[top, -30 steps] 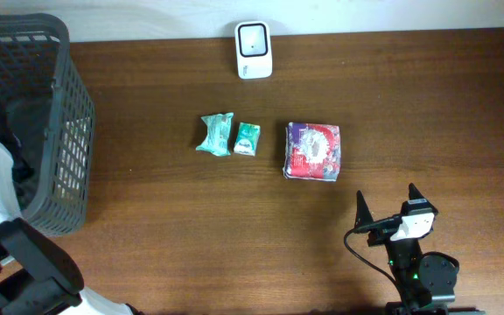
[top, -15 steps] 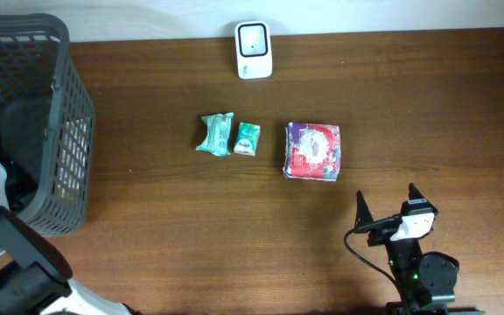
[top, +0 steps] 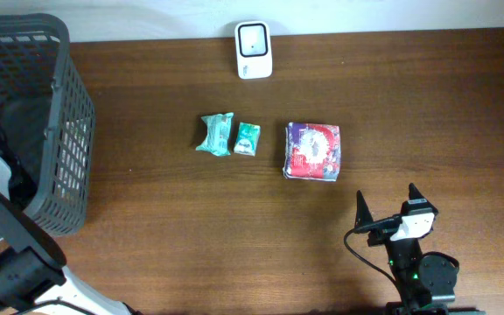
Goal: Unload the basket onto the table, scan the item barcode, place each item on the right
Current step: 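Reach the left gripper into the basket and grasp the orange Kleenex pack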
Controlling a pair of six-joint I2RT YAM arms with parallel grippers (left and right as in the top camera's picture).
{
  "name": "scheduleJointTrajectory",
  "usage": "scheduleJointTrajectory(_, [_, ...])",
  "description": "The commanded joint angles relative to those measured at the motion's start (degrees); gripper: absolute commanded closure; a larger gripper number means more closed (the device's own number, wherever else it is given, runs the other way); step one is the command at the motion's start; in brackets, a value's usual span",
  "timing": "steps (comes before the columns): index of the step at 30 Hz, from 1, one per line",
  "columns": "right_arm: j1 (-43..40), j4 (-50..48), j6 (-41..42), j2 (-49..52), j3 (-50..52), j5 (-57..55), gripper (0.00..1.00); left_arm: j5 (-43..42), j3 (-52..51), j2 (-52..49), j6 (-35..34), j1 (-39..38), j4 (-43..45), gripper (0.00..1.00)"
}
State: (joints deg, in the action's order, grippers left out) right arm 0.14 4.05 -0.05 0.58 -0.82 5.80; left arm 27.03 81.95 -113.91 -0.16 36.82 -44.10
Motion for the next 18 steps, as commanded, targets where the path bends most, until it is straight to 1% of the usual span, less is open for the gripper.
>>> scheduleJointTrajectory(1, [-0.2,0.1,-0.1,-0.4,0.5,-0.5,0.01,0.6,-1.4,-1.5,0.2,1.4,0.0,0.46])
scheduleJointTrajectory(4, [-0.2,0.1,-0.1,-0.4,0.5,-0.5,0.01,0.2,-2.4,-3.4,0.2,3.2,-0.6,0.45])
scheduleJointTrajectory(5, [-0.2,0.1,-0.1,-0.4,0.5,-0.5,0.01,-0.7,-2.4,-3.4,0.2,3.5,-0.7,0.48])
scheduleJointTrajectory(7, [-0.2,0.0,-0.1,-0.4,0.5,-0.5,0.01,-3.4,-2.4,-3.4,0.2,4.2,-0.5,0.69])
scheduleJointTrajectory(9, [-0.2,0.1,-0.1,-0.4,0.5,-0.5,0.01,-3.5,-2.4,-3.4,0.2,4.3,-0.5,0.97])
scheduleJointTrajectory(10, [-0.2,0.0,-0.1,-0.4,0.5,-0.5,0.01,-3.5,-2.4,-3.4,0.2,4.3,-0.5,1.0])
scheduleJointTrajectory(15, [-0.2,0.1,-0.1,-0.4,0.5,-0.5,0.01,-3.8,-1.2,-2.0,-0.9,4.2,-1.4,1.0])
scheduleJointTrajectory(17, [-0.2,0.1,-0.1,-0.4,0.5,-0.5,0.01,-3.8,0.7,0.9,-6.5,4.2,-3.7,1.0])
scheduleJointTrajectory(18, [-0.2,0.1,-0.1,-0.4,0.5,-0.5,0.01,-5.2,2.1,3.6,-8.2,4.2,-4.9,1.0])
